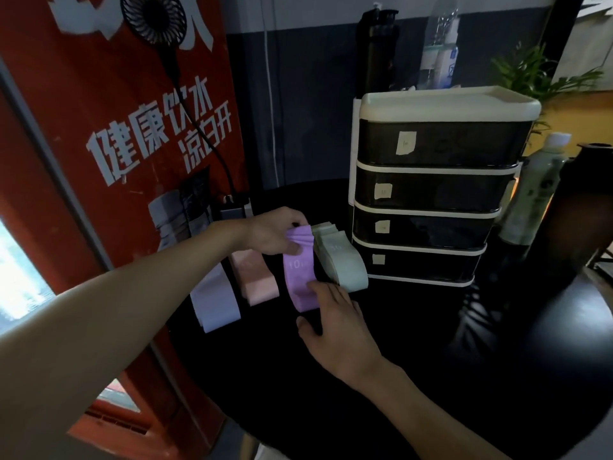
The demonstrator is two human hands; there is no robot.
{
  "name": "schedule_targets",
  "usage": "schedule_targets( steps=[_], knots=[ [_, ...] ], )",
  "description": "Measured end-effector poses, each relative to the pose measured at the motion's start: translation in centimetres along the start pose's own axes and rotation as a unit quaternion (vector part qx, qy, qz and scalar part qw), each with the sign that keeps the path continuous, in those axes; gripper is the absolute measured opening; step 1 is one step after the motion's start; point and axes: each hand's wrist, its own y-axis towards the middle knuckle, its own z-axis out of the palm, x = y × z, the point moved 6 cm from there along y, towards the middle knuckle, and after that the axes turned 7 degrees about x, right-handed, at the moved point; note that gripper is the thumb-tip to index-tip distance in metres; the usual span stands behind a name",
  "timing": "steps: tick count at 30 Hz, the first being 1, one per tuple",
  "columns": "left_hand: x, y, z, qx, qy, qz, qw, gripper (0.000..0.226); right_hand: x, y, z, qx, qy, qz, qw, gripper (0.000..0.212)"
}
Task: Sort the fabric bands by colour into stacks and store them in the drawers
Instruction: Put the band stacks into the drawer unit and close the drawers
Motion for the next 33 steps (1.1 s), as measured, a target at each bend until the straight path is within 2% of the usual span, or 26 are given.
schedule_targets(
  steps=[3, 5, 7, 8, 10, 11, 13, 15, 17, 21, 23, 25, 29, 30, 33],
  knots=[
    [-3.0, -3.6, -1.0, -0.04, -0.023, 0.048, 0.998, 0.033, 0.0, -0.2, -0.8, -0.029, 0.08, 0.001, 0.996, 0.049],
    [-4.8, -5.9, -1.6, -0.069, -0.039, 0.081, 0.994, 0.031, -0.2, -0.8, -1.9, -0.088, 0.167, 0.015, 0.982, 0.047],
    [-6.3, -7.8, -1.8, -0.084, -0.059, 0.104, 0.989, 0.031, -0.4, -2.1, -3.4, -0.156, 0.199, 0.017, 0.967, 0.052],
    [-7.1, -8.6, -1.8, -0.086, -0.074, 0.116, 0.987, 0.03, -0.4, -2.7, -3.9, -0.159, 0.211, 0.025, 0.964, 0.059],
    [-8.6, -9.9, -1.8, -0.09, -0.108, 0.141, 0.98, 0.03, -0.7, -3.4, -4.4, -0.085, 0.298, 0.077, 0.948, 0.074],
    [-9.2, -10.4, -1.7, -0.092, -0.131, 0.152, 0.975, 0.031, -0.7, -3.8, -4.6, -0.044, 0.367, 0.096, 0.924, 0.072],
    [-10.0, -11.0, -1.0, -0.099, -0.185, 0.166, 0.963, 0.032, -1.2, -4.8, -5.7, -0.015, 0.436, 0.105, 0.893, 0.046],
    [-10.0, -11.1, 0.4, -0.127, -0.239, 0.167, 0.948, 0.029, -2.2, -6.2, -7.8, -0.033, 0.406, 0.093, 0.908, 0.021],
    [-9.4, -10.8, 2.7, -0.169, -0.289, 0.148, 0.931, 0.027, -3.7, -7.3, -9.8, -0.042, 0.346, 0.076, 0.934, 0.009],
    [-8.5, -9.2, 9.0, -0.194, -0.403, 0.098, 0.889, 0.034, -7.4, -8.4, -12.8, -0.061, 0.177, 0.099, 0.977, 0.021],
    [-8.2, -8.0, 11.8, -0.186, -0.379, 0.089, 0.902, 0.038, -8.6, -9.0, -12.6, -0.045, 0.153, 0.099, 0.982, 0.027],
    [-7.9, -6.9, 13.6, -0.162, -0.31, 0.079, 0.934, 0.043, -9.3, -9.6, -11.6, -0.01, 0.148, 0.092, 0.985, 0.036],
    [-7.6, -6.3, 14.8, -0.112, -0.257, 0.062, 0.958, 0.043, -10.3, -9.9, -10.9, -0.018, 0.184, 0.093, 0.978, 0.055],
    [-7.5, -6.3, 14.9, -0.11, -0.251, 0.06, 0.96, 0.038, -10.4, -9.9, -10.9, -0.02, 0.175, 0.092, 0.98, 0.049],
    [-7.4, -6.4, 14.9, -0.116, -0.26, 0.058, 0.957, 0.021, -10.2, -10.0, -11.1, -0.023, 0.155, 0.078, 0.985, 0.014]
  ],
)
